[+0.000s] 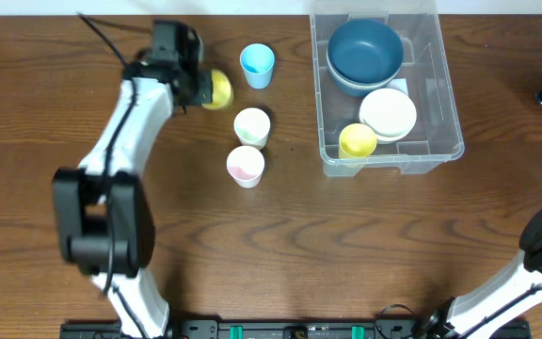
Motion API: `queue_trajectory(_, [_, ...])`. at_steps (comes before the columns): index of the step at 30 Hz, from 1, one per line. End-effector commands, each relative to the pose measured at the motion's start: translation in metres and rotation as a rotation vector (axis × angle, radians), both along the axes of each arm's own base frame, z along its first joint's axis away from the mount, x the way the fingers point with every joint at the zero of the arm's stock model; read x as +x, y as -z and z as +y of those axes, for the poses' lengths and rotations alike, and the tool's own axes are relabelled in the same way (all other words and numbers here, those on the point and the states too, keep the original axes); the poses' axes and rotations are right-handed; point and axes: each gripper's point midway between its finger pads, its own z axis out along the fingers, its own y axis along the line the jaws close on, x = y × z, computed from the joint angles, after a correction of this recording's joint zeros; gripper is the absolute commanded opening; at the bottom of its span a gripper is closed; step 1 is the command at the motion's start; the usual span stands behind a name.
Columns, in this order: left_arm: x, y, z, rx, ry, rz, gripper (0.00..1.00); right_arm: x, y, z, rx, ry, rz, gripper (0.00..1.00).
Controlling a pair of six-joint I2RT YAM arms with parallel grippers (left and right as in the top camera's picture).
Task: Pack container
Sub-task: 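Move the left gripper to the back yellow cup and grasp it, then place the yellow cup into the container onto the first yellow cup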
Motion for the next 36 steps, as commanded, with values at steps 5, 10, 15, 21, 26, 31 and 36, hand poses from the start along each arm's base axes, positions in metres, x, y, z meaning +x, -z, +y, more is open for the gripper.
queue_trajectory(5, [-0.07,-0.188,-0.082,-0.141,0.256,-0.322,0.06,-0.001,-0.006,0.0,-0.001,0.011,-0.013,0.99])
queue_trajectory(10, [-0.121,-0.175,-0.172,-0.166,0.49,-0.248,0.06,-0.001,-0.006,0.0,-0.001,0.011,-0.013,0.99])
queue_trajectory(15, [-0.149,-0.147,-0.231,-0.128,0.669,-0.199,0.06,-0.001,-0.006,0.0,-0.001,0.011,-0.013,0.99])
queue_trajectory(21, [-0.142,-0.112,-0.25,-0.104,0.69,-0.138,0.06,-0.001,-0.006,0.0,-0.001,0.011,-0.013,0.99])
queue_trajectory(26, [-0.124,-0.084,-0.264,-0.1,0.689,-0.126,0.06,-0.001,-0.006,0.0,-0.001,0.011,-0.014,0.99])
queue_trajectory(31, [-0.106,-0.068,-0.277,-0.107,0.688,-0.15,0.06,-0.001,-0.006,0.0,-0.001,0.011,-0.013,0.99])
queue_trajectory(36, [-0.101,-0.047,-0.281,-0.098,0.688,-0.121,0.07,-0.001,-0.006,0.0,-0.001,0.011,-0.014,0.99])
